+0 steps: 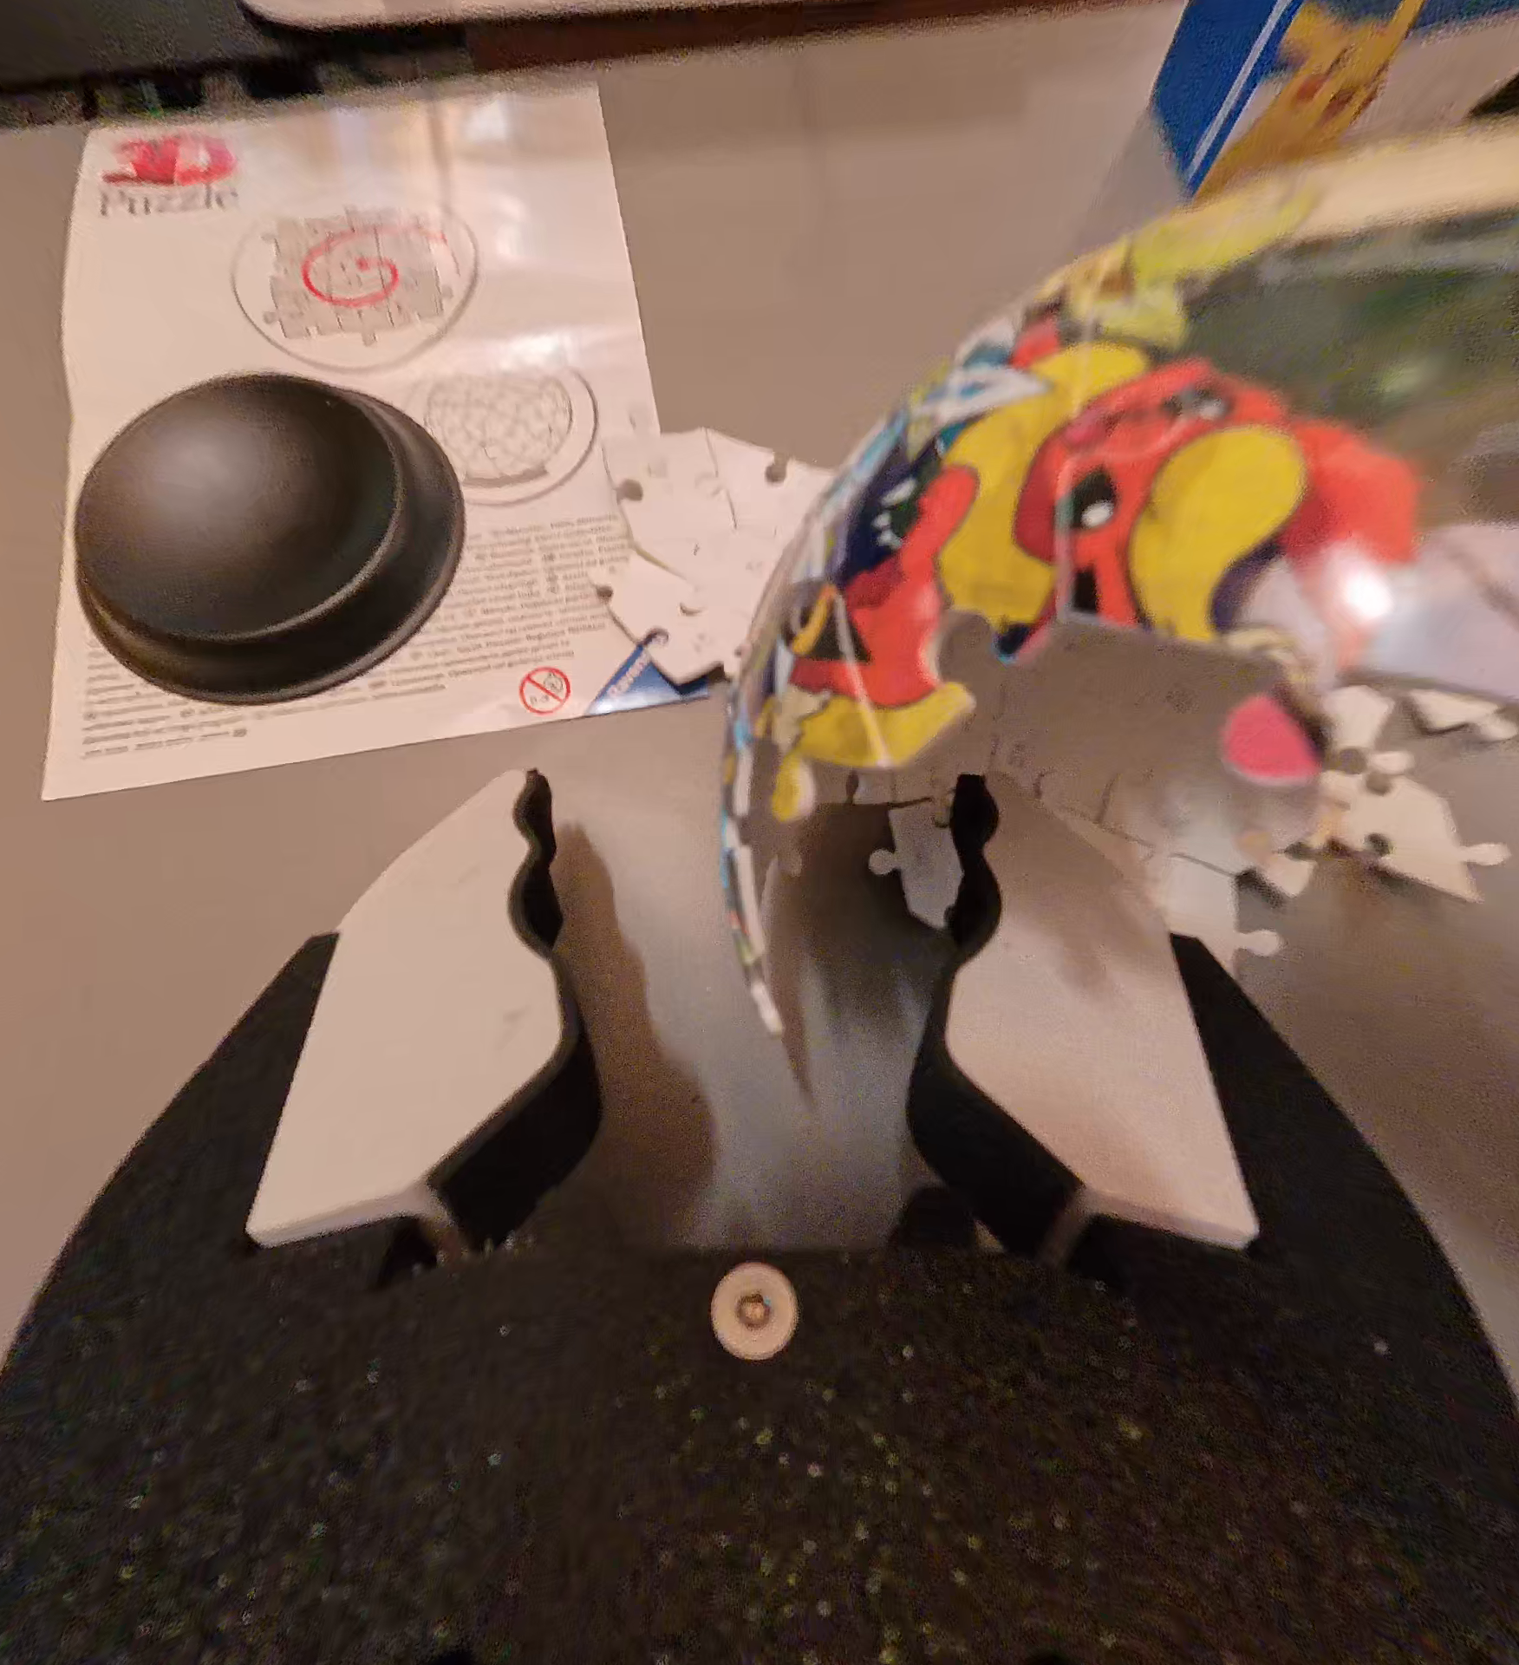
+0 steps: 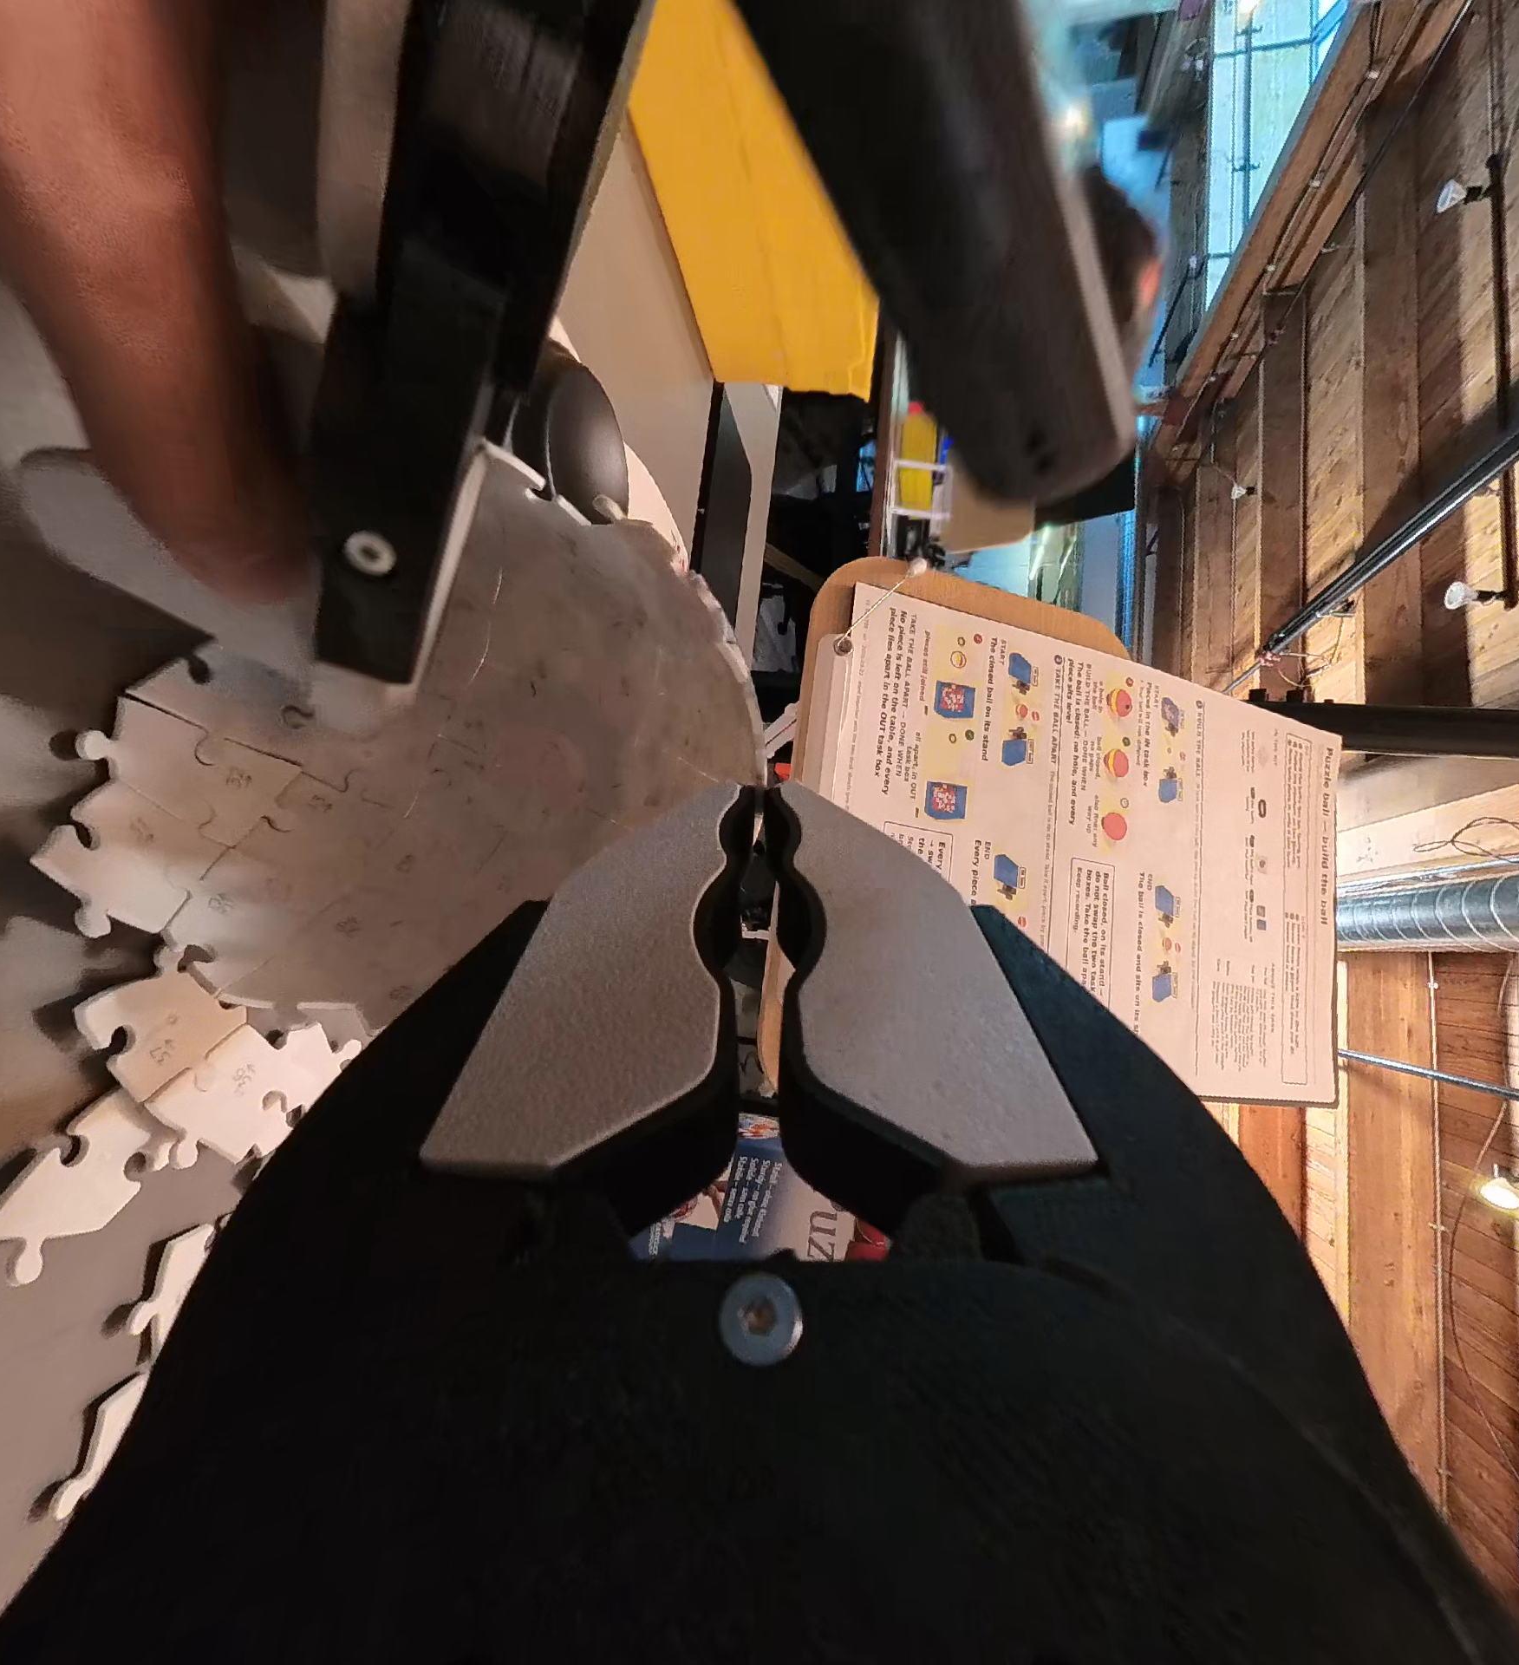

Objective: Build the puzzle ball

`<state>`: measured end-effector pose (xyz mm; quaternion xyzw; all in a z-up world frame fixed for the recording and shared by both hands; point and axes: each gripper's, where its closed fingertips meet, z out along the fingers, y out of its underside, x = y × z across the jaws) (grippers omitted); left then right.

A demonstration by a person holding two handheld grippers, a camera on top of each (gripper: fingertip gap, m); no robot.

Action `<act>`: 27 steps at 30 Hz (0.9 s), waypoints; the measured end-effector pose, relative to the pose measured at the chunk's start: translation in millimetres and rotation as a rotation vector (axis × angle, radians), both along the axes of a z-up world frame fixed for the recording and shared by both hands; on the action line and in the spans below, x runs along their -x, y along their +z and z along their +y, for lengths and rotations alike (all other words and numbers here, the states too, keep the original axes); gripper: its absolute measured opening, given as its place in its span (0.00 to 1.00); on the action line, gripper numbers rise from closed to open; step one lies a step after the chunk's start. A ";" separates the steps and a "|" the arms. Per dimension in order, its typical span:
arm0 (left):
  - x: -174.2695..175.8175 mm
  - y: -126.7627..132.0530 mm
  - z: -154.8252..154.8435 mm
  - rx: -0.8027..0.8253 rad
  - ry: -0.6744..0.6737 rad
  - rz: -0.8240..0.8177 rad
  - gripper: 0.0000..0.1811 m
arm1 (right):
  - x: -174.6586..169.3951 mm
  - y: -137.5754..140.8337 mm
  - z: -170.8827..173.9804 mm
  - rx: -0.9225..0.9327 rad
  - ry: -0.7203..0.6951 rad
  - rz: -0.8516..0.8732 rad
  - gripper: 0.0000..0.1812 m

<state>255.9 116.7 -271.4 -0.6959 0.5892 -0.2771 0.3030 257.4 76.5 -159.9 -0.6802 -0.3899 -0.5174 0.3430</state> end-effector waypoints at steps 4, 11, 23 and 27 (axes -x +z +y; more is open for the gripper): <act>7.3 7.4 12.4 -0.026 0.026 -0.013 0.47 | -0.5 -0.2 -0.2 -0.003 0.000 0.002 0.01; 0.5 -11.4 -3.3 -0.060 -0.022 0.070 0.47 | 1.9 -0.1 0.8 -0.010 0.008 0.005 0.01; -8.2 -11.9 -14.2 -0.089 -0.138 0.114 0.38 | -10.3 -3.0 -7.1 -0.012 -0.023 0.033 0.01; -7.8 -12.1 -10.2 -0.077 -0.114 0.110 0.44 | -12.2 -3.2 -8.1 -0.016 -0.027 0.033 0.01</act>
